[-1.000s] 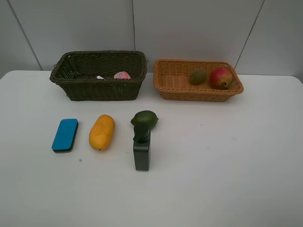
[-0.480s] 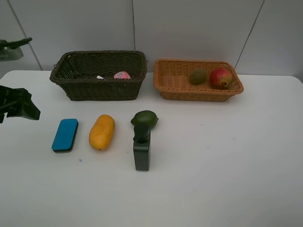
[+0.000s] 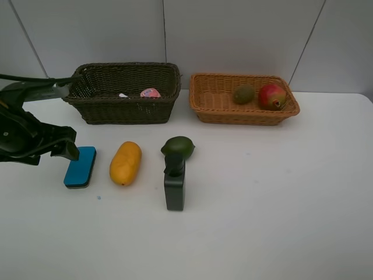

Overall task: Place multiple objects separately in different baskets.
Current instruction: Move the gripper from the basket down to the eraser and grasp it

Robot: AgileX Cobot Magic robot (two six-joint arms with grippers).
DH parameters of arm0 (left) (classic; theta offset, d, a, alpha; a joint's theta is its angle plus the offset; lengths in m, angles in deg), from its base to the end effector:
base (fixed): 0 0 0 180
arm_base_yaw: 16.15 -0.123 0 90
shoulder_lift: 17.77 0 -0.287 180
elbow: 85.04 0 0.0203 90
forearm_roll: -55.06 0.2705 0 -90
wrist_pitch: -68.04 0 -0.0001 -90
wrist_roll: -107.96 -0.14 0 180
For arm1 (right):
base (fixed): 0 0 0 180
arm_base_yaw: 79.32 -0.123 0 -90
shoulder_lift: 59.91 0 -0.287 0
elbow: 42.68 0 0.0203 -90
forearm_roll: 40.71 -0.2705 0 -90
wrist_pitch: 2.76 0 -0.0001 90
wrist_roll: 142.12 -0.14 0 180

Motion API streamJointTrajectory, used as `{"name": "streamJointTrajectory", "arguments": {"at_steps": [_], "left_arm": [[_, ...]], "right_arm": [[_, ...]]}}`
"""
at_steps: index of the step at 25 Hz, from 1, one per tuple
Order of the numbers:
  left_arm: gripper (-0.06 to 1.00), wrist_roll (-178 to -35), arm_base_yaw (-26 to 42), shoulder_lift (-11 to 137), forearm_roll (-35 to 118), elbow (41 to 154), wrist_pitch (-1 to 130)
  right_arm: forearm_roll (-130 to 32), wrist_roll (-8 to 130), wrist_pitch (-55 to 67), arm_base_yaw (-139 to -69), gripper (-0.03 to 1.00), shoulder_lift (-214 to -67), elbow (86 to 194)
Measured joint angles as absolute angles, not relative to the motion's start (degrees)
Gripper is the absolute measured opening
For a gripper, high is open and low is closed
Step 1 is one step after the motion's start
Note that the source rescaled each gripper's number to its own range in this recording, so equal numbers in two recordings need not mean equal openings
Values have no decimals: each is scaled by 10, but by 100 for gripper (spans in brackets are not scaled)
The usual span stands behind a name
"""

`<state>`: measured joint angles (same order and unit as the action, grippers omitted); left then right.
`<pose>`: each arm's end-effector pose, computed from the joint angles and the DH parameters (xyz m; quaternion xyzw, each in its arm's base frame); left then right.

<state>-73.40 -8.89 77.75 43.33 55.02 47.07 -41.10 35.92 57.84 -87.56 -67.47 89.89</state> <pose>0.2848 -0.0466 0.1025 -0.0125 0.9775 -0.0657 0.2001 0.0510 0.0082 0.2720 -0.0465 0.8449 0.0508 0.5305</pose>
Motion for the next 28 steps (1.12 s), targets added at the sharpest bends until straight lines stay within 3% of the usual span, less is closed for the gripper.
{"name": "streamJointTrajectory", "arguments": {"at_steps": [28], "left_arm": [[100,-700,-49,988,443,676,428]], "right_arm": [[-411,359,578,-876,100,-675,899]]}}
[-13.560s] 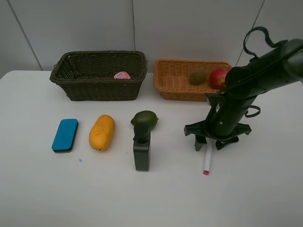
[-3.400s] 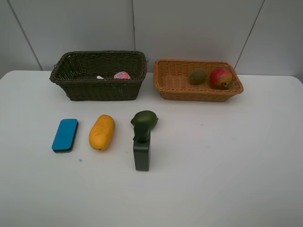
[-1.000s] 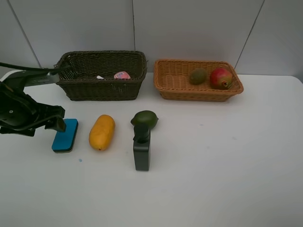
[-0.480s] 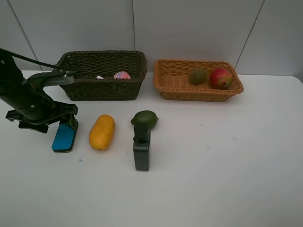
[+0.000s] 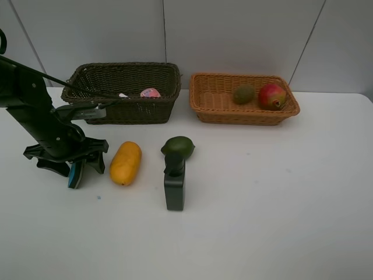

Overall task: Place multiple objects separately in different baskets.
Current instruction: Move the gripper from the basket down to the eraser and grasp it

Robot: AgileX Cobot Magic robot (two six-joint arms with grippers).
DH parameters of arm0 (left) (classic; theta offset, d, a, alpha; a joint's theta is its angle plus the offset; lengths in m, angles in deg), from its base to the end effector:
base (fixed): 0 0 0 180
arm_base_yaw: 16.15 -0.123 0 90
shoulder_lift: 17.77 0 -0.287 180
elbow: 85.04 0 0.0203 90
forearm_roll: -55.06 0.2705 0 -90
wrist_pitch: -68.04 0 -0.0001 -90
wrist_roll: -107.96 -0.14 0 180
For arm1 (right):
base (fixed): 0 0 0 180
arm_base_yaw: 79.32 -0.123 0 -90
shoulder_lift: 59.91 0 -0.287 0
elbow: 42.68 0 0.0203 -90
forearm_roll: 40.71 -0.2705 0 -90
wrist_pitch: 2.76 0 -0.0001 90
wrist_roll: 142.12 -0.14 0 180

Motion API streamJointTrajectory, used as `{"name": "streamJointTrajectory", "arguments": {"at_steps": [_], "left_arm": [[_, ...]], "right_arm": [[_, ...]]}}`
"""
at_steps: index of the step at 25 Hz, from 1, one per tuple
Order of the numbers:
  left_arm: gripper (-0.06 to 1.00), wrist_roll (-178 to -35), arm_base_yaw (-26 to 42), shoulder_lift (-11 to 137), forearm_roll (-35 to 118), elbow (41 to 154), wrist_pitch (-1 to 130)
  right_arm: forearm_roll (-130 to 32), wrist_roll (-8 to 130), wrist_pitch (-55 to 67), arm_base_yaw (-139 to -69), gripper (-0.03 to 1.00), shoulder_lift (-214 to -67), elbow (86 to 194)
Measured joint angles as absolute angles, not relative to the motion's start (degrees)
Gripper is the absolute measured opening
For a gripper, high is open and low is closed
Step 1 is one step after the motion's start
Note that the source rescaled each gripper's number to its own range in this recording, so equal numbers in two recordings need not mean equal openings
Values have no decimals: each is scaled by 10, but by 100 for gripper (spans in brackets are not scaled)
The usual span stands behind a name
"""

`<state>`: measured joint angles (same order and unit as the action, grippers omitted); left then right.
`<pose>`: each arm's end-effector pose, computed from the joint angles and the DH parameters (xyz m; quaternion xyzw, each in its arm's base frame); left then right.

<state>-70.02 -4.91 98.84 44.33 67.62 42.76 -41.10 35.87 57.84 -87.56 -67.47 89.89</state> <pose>0.3225 -0.0755 0.0359 -0.0005 0.9945 -0.0582 0.0873 0.0510 0.0082 0.2720 -0.0461 0.8449 0.0510 0.5305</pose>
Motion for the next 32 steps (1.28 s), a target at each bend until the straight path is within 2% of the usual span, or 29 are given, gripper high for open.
{"name": "streamJointTrajectory", "arguments": {"at_steps": [22,23,25,26,27,28,32], "left_arm": [[99,-672,-49,1000,455,677,434],[96,-672,-49,1001,456,677,434],[79,-672,-49,1002,458,678,433],[61,-671,-49,1002,458,678,434],[35,-670,-49,1004,457,678,434],[29,-670,-49,1003,457,679,434],[32,-670,-49,1004,455,679,434]], "right_arm": [[-411,359,578,-876,100,-675,899],[-411,359,578,-876,100,-675,899],[-411,359,578,-876,100,-675,899],[-411,359,578,-876,100,-675,899],[-411,359,578,-876,100,-675,899],[-411,359,578,-876,100,-675,899],[-411,359,578,-876,100,-675,899]]}}
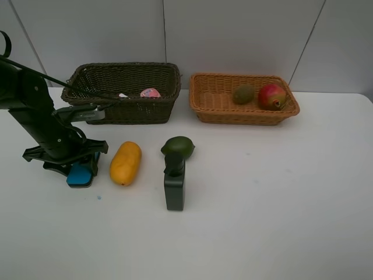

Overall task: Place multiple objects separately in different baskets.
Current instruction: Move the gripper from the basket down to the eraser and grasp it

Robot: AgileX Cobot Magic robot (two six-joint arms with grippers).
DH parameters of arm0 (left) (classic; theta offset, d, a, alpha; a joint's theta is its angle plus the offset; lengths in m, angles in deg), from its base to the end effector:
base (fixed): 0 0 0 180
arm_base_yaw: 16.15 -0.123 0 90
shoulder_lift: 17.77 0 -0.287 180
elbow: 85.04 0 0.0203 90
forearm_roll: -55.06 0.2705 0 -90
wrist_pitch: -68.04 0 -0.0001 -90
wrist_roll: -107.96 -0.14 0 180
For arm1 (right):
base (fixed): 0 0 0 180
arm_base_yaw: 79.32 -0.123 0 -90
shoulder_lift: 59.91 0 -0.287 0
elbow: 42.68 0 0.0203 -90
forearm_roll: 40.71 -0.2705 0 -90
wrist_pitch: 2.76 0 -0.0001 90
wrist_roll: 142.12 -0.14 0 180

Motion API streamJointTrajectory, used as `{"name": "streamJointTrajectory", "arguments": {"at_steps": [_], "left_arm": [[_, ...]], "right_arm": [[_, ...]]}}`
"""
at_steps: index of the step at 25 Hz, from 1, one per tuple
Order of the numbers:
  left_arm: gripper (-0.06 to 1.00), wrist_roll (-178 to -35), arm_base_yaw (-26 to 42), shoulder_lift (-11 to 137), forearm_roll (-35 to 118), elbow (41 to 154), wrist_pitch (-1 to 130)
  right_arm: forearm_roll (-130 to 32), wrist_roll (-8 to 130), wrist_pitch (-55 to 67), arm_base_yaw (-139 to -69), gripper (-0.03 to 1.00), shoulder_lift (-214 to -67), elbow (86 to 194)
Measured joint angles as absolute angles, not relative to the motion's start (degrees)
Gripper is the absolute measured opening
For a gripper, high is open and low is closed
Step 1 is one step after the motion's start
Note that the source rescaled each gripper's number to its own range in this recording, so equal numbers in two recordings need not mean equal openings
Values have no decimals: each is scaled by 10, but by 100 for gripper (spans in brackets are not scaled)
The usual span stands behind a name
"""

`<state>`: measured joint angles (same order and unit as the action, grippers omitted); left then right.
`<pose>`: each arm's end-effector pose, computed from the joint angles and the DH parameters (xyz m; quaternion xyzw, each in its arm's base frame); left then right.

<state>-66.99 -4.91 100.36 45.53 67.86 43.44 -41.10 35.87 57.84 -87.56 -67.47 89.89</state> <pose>0.3233 -0.0741 0.0281 -0.0185 0.9951 -0.0532 0.0816 0.0510 0.0082 0.2720 -0.0461 0.8449 0.0510 0.5305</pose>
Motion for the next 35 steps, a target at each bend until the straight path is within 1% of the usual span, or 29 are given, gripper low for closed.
{"name": "streamJointTrajectory", "arguments": {"at_steps": [35], "left_arm": [[32,-697,-49,1004,453,680,428]], "right_arm": [[-411,359,578,-876,100,-675,898]]}}
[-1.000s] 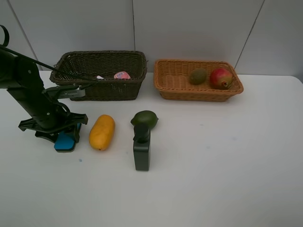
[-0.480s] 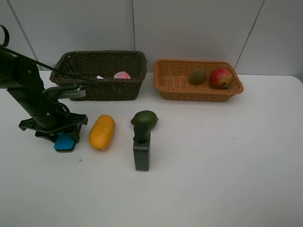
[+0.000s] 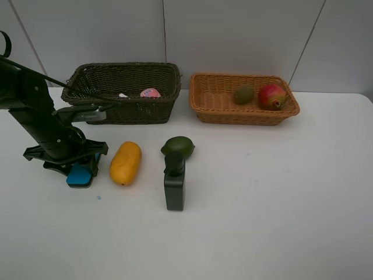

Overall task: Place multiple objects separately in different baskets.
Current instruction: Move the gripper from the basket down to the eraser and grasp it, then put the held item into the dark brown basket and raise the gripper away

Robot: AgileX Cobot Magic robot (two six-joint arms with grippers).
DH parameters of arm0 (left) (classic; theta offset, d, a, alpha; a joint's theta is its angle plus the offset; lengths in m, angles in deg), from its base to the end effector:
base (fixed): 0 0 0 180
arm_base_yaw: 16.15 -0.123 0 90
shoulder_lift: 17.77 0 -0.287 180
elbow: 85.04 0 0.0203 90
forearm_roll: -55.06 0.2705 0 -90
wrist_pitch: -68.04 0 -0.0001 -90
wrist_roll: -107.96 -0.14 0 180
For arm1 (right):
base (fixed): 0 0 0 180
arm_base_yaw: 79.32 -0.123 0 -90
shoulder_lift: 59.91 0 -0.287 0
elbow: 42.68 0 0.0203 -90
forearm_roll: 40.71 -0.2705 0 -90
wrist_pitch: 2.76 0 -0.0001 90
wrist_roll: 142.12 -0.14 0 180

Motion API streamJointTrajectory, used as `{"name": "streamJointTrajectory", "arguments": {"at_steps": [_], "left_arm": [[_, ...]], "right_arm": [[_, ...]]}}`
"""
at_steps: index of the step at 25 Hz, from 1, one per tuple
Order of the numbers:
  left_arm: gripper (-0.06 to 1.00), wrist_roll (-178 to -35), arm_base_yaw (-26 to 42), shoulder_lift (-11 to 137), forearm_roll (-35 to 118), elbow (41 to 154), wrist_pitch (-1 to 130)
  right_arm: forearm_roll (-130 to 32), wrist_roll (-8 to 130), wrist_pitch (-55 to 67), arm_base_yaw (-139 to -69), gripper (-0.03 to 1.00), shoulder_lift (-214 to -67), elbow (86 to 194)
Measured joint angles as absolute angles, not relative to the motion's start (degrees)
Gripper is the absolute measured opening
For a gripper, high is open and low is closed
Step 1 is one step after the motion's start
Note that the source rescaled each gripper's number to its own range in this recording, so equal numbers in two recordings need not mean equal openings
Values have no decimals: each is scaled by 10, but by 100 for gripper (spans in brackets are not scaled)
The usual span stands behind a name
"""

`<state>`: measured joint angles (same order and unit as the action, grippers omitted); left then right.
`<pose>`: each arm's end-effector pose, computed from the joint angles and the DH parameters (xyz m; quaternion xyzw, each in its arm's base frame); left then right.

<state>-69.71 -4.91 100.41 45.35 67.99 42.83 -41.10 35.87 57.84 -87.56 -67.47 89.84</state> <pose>0.3225 -0.0744 0.0280 0.0041 0.9956 -0.0520 0.0781 0.0511 0.0082 0.2717 -0.0462 0.8451 0.0510 0.5301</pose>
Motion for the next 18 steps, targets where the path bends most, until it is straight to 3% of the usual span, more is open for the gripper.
{"name": "streamJointTrajectory", "arguments": {"at_steps": [18], "left_arm": [[32,-711,-49,923,470,857,114]], "right_arm": [[-411,359,578,-876,100,-675,898]]}}
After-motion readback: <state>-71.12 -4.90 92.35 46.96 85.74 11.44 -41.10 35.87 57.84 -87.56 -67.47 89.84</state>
